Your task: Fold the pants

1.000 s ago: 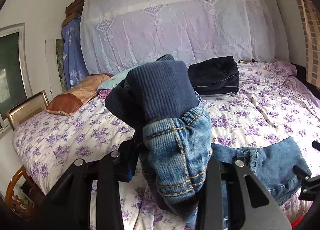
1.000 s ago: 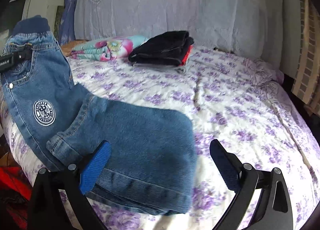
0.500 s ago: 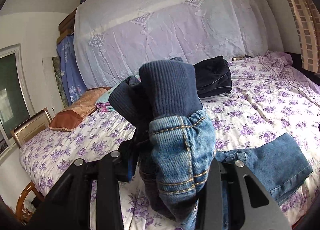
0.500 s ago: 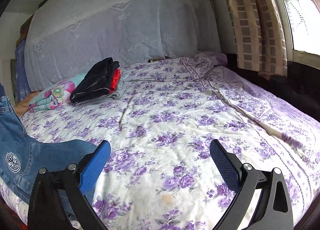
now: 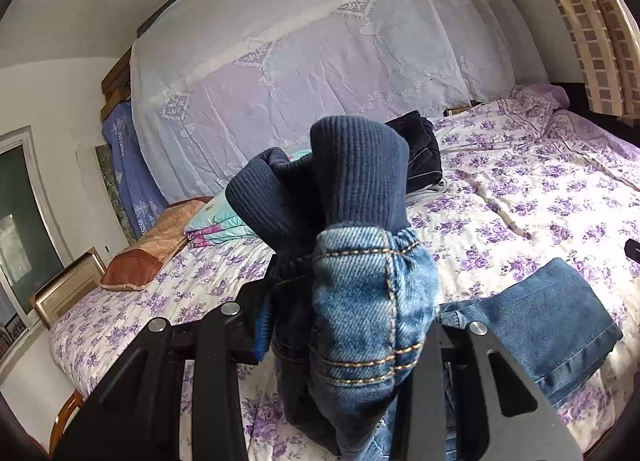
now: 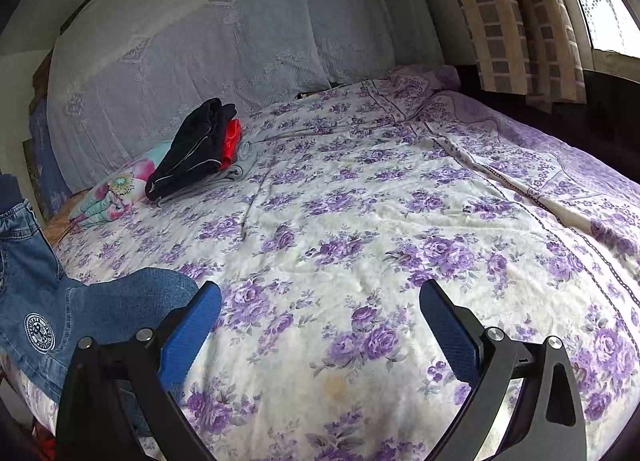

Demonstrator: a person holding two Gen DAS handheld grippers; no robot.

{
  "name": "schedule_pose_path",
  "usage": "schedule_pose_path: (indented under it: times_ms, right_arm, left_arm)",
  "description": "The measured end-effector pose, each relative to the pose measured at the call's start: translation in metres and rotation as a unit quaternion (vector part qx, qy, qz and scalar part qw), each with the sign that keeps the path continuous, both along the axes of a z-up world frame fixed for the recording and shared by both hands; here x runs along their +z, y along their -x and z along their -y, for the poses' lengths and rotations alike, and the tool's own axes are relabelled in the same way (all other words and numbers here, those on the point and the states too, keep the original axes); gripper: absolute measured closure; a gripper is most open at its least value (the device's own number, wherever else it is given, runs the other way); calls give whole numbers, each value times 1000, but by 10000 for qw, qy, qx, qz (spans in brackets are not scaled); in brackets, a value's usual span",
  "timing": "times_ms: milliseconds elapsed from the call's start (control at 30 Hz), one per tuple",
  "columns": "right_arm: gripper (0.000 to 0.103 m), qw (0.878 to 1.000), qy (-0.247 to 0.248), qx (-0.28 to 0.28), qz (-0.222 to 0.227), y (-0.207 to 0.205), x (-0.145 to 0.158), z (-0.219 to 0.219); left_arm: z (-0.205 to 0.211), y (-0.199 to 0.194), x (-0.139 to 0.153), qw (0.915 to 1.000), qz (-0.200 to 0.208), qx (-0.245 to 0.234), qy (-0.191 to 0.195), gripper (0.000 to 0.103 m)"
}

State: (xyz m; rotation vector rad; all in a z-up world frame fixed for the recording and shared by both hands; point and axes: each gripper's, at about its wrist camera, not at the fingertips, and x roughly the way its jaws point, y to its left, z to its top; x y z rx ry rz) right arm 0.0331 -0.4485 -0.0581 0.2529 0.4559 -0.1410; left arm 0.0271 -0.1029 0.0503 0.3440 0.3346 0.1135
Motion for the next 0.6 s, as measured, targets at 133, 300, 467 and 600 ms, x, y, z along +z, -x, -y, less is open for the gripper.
schedule_pose_path:
  times_ms: [133,300,467,600]
  right_arm:
    - [4,10000,-61,20,-3,1,0,3]
    - [4,9999,-120,40,-10,0,-2,3]
    - [4,9998,-195,68,-9,0,-2,6]
    - [4,9995,-291,92,-6,0,-3,9]
  left_arm:
    - [13,1,-3,9998,19,-60,-165,69]
    - [31,2,-8,9993,10,-160,-337,69]
    - [50,3,-16,9981,20,-244,-569,69]
    - [65,3,-25,9966,-6,-339,-745,69]
